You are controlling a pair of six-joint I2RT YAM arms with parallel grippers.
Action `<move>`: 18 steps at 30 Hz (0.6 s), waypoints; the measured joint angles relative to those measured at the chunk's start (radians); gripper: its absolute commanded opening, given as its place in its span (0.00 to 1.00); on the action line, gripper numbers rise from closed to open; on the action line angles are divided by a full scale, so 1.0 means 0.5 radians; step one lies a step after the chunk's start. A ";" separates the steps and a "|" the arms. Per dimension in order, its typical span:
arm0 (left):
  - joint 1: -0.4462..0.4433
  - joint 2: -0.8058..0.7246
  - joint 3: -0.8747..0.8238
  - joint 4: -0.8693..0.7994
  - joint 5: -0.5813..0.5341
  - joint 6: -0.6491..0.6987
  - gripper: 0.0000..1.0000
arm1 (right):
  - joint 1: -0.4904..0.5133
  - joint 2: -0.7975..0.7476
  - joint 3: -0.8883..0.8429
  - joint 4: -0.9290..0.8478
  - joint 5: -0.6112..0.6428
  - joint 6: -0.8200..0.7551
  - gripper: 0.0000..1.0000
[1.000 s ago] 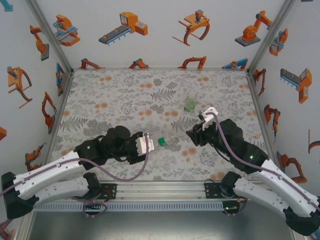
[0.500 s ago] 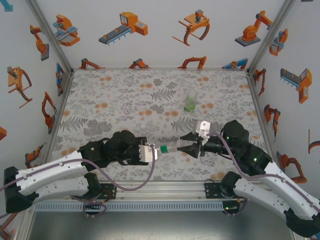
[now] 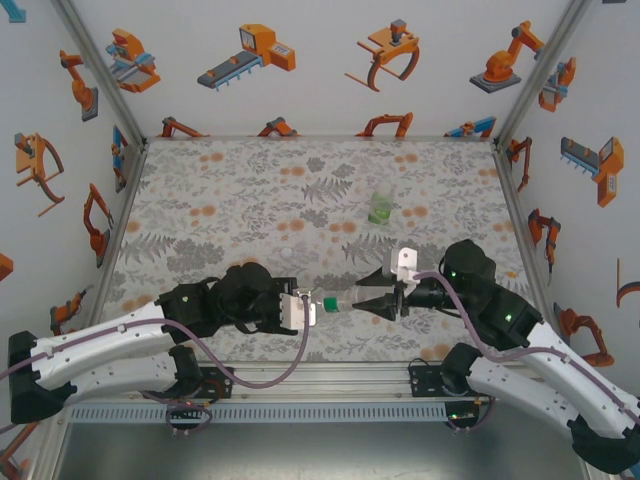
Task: Screw on the bottle caps
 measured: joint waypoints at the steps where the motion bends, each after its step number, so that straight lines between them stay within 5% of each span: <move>1: 0.000 0.000 0.000 0.002 0.008 0.000 0.00 | 0.000 -0.002 -0.001 0.000 -0.004 -0.001 0.00; 18: -0.011 -0.031 0.000 0.016 0.046 -0.002 0.00 | 0.000 -0.021 -0.004 0.002 -0.143 -0.018 0.00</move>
